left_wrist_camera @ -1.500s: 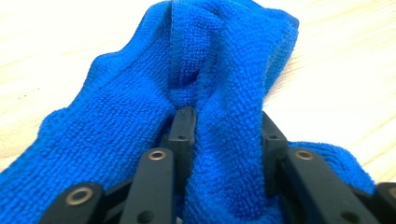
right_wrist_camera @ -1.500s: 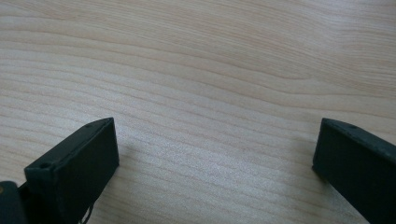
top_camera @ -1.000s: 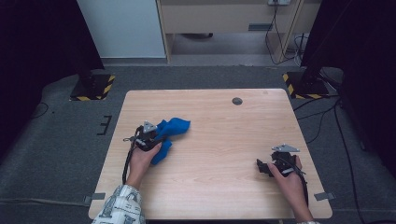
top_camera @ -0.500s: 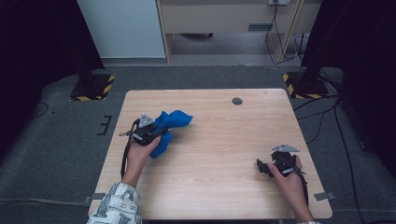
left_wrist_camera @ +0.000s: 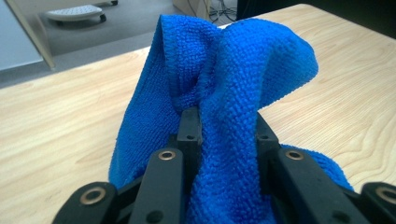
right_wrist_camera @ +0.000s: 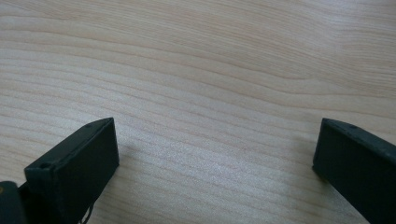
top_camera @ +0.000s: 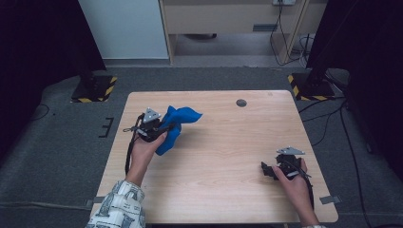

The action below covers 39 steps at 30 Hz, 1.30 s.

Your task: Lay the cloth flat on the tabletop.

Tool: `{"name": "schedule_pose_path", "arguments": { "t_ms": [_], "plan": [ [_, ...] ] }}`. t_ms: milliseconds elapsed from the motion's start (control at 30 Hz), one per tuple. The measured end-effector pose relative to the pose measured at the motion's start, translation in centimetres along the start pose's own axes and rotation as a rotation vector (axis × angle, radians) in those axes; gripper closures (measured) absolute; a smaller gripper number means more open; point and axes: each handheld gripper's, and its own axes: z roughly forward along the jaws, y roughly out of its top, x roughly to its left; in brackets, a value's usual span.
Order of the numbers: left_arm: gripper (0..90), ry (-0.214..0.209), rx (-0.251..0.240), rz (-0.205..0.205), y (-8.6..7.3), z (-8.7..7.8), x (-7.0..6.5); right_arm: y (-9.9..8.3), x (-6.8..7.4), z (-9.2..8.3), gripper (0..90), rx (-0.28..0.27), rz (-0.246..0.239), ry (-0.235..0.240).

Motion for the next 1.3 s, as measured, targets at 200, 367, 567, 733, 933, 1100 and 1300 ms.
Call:
{"name": "schedule_pose_path", "arguments": {
  "t_ms": [200, 367, 567, 733, 933, 1100, 1300],
  "plan": [
    [71.6, -0.016, 0.003, 0.025, 1.3, 0.9, -1.5, 0.0, 0.0, 0.0, 0.4, -0.001, -0.001, 0.000],
    [71.6, -0.045, 0.005, 0.028, 2.0, 1.9, -2.8, 0.0, 0.0, 0.0, 0.4, -0.001, -0.001, 0.000],
    [71.6, -0.075, 0.024, 0.064, 2.5, 3.8, -5.3, 0.0, 0.0, 0.1, 0.4, -0.002, -0.001, 0.000],
    [71.5, -0.100, 0.039, 0.082, 2.5, 4.9, -7.1, 0.1, 0.1, 0.1, 0.5, -0.002, -0.001, -0.001],
    [71.5, -0.144, 0.055, 0.118, 2.6, 6.4, -10.1, 0.1, 0.1, 0.1, 0.4, -0.002, 0.000, -0.001],
    [71.5, -0.158, 0.074, 0.168, 2.7, 7.9, -12.6, 0.1, 0.1, 0.1, 0.5, -0.002, 0.000, -0.001],
    [71.5, -0.197, 0.083, 0.191, 2.9, 9.2, -15.1, 0.1, 0.1, 0.1, 0.5, -0.002, -0.001, -0.002]
  ]
}}
